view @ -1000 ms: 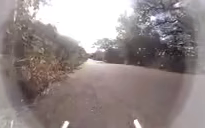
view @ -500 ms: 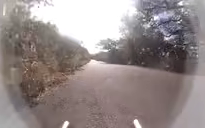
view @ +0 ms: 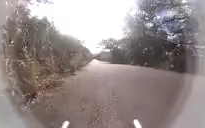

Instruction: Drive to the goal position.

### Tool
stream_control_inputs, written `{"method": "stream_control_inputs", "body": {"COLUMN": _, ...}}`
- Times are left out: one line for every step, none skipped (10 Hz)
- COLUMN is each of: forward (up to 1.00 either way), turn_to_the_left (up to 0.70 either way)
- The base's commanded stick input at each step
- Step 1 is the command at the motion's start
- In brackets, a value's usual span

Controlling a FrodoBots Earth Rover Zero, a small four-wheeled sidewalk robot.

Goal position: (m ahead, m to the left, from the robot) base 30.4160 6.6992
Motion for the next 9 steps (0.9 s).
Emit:
{"method": "stream_control_inputs", "body": {"forward": 0.7, "turn_to_the_left": 0.04}}
{"method": "stream_control_inputs", "body": {"forward": 0.7, "turn_to_the_left": 0.01}}
{"method": "stream_control_inputs", "body": {"forward": 0.7, "turn_to_the_left": 0.0}}
{"method": "stream_control_inputs", "body": {"forward": 0.7, "turn_to_the_left": 0.0}}
{"method": "stream_control_inputs", "body": {"forward": 0.7, "turn_to_the_left": 0.0}}
{"method": "stream_control_inputs", "body": {"forward": 0.7, "turn_to_the_left": 0.0}}
{"method": "stream_control_inputs", "body": {"forward": 0.7, "turn_to_the_left": 0.0}}
{"method": "stream_control_inputs", "body": {"forward": 0.7, "turn_to_the_left": 0.0}}
{"method": "stream_control_inputs", "body": {"forward": 0.7, "turn_to_the_left": 0.0}}
